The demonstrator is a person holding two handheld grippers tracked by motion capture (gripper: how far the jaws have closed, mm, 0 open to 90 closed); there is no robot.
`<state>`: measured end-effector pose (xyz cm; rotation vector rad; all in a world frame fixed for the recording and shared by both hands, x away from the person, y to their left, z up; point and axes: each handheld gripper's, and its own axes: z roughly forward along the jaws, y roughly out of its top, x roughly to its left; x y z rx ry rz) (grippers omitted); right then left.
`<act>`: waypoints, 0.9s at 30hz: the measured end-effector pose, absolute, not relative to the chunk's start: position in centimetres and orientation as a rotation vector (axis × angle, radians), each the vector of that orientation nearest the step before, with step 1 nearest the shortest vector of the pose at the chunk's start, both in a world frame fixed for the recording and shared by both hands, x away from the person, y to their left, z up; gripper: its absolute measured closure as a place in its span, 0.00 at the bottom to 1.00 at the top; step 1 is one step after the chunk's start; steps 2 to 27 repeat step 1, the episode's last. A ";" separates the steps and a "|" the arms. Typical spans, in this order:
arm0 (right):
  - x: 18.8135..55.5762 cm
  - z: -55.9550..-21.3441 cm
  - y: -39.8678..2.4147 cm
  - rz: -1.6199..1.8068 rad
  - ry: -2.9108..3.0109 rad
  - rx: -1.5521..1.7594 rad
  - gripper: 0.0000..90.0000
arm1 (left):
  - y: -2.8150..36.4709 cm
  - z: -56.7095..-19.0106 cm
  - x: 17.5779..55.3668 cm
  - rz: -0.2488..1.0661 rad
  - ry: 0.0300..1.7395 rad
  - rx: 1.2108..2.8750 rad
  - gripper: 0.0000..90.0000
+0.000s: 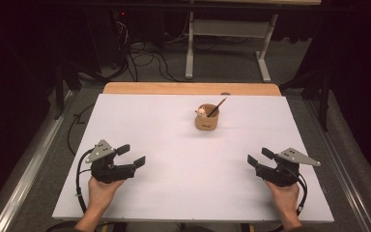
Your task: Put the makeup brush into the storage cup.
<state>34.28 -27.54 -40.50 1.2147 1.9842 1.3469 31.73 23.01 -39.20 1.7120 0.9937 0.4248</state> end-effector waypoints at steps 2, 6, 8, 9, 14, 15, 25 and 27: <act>34.3 -40.5 -27.5 1.348 1.985 1.212 0.38 | 23.0 -39.2 31.7 0.425 0.994 1.712 0.24; 34.3 -40.5 -27.5 1.348 1.985 1.212 0.38 | 23.0 -39.2 31.7 0.425 0.994 1.712 0.24; 34.3 -40.5 -27.5 1.348 1.985 1.212 0.38 | 23.0 -39.2 31.7 0.425 0.994 1.712 0.24; 34.3 -40.5 -27.5 1.348 1.985 1.212 0.38 | 23.0 -39.2 31.7 0.425 0.994 1.712 0.24; 34.3 -40.5 -27.5 1.348 1.985 1.212 0.38 | 23.0 -39.2 31.7 0.425 0.994 1.712 0.24; 34.3 -40.5 -27.5 1.348 1.985 1.212 0.38 | 23.0 -39.2 31.7 0.425 0.994 1.712 0.24; 34.3 -40.5 -27.5 1.348 1.985 1.212 0.38 | 23.0 -39.2 31.7 0.425 0.994 1.712 0.24; 34.3 -40.5 -27.5 1.348 1.985 1.212 0.38 | 23.0 -39.2 31.7 0.425 0.994 1.712 0.24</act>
